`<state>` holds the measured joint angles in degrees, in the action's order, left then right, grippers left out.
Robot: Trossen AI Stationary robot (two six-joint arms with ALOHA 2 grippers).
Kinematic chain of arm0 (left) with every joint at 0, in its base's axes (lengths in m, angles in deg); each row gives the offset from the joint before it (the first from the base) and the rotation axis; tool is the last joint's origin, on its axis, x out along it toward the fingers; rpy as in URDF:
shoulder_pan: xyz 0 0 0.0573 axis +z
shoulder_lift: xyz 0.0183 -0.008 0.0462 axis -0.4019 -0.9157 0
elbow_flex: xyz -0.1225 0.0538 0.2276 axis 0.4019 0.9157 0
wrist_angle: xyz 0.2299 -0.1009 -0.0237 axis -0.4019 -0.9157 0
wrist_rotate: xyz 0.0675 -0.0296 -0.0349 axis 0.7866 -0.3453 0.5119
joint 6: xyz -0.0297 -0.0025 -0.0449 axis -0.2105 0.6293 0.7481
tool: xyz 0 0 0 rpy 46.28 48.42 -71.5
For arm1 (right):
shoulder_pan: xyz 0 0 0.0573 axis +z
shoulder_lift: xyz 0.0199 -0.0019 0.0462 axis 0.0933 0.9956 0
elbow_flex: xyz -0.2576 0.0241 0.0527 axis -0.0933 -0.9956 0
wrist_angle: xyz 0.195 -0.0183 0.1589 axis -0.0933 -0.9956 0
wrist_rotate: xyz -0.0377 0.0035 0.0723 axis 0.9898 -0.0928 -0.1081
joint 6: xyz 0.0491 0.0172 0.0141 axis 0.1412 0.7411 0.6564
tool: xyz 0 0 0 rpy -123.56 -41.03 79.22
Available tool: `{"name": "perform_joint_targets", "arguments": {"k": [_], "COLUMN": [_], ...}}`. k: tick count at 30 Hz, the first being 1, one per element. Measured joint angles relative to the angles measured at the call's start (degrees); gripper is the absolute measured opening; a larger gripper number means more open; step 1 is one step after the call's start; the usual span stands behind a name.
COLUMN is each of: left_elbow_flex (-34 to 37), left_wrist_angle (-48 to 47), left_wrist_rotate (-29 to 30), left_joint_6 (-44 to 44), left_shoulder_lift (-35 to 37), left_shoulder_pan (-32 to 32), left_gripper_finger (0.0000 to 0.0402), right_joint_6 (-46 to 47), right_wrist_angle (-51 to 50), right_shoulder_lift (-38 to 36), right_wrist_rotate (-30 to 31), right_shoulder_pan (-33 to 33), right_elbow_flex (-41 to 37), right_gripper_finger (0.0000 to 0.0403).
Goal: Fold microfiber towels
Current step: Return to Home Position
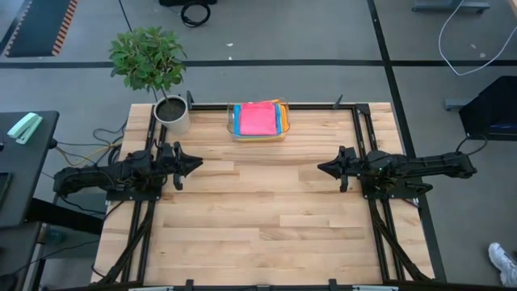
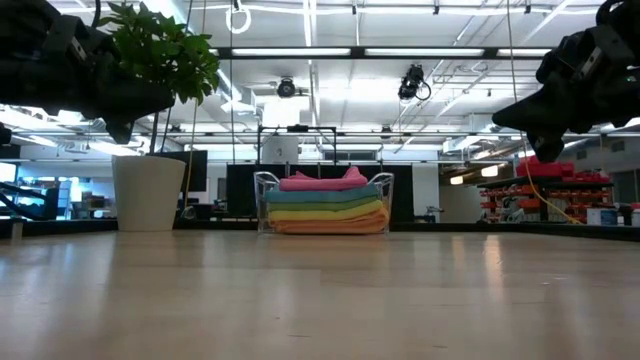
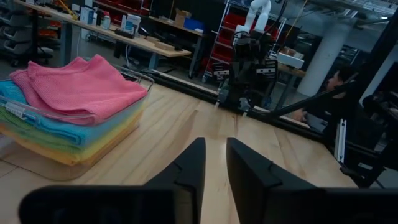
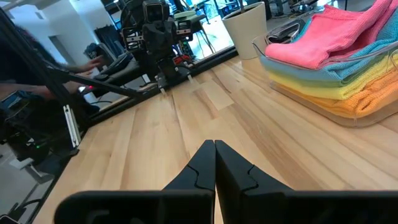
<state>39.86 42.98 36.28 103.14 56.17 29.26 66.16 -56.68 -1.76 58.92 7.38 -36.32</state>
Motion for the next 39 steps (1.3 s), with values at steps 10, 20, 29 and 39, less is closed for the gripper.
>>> {"name": "perform_joint_targets", "arguments": {"k": [10, 20, 29, 39], "left_elbow_flex": [0.0, 0.0, 0.0, 0.0], "left_wrist_angle": [0.0, 0.0, 0.0, 0.0], "left_wrist_rotate": [0.0, 0.0, 0.0, 0.0], "left_joint_6": [0.0, 0.0, 0.0, 0.0], "left_shoulder_lift": [0.0, 0.0, 0.0, 0.0], "left_shoulder_pan": [0.0, 0.0, 0.0, 0.0], "left_gripper_finger": [0.0077, 0.0071, 0.0075, 0.0073], "right_joint_6": [0.0, 0.0, 0.0, 0.0], "right_wrist_angle": [0.0, 0.0, 0.0, 0.0], "right_shoulder_lift": [0.0, 0.0, 0.0, 0.0], "right_wrist_rotate": [0.0, 0.0, 0.0, 0.0], "right_shoulder_pan": [0.0, 0.0, 0.0, 0.0], "right_elbow_flex": [0.0, 0.0, 0.0, 0.0], "right_gripper_finger": [0.0007, 0.0007, 0.0007, 0.0007]}}
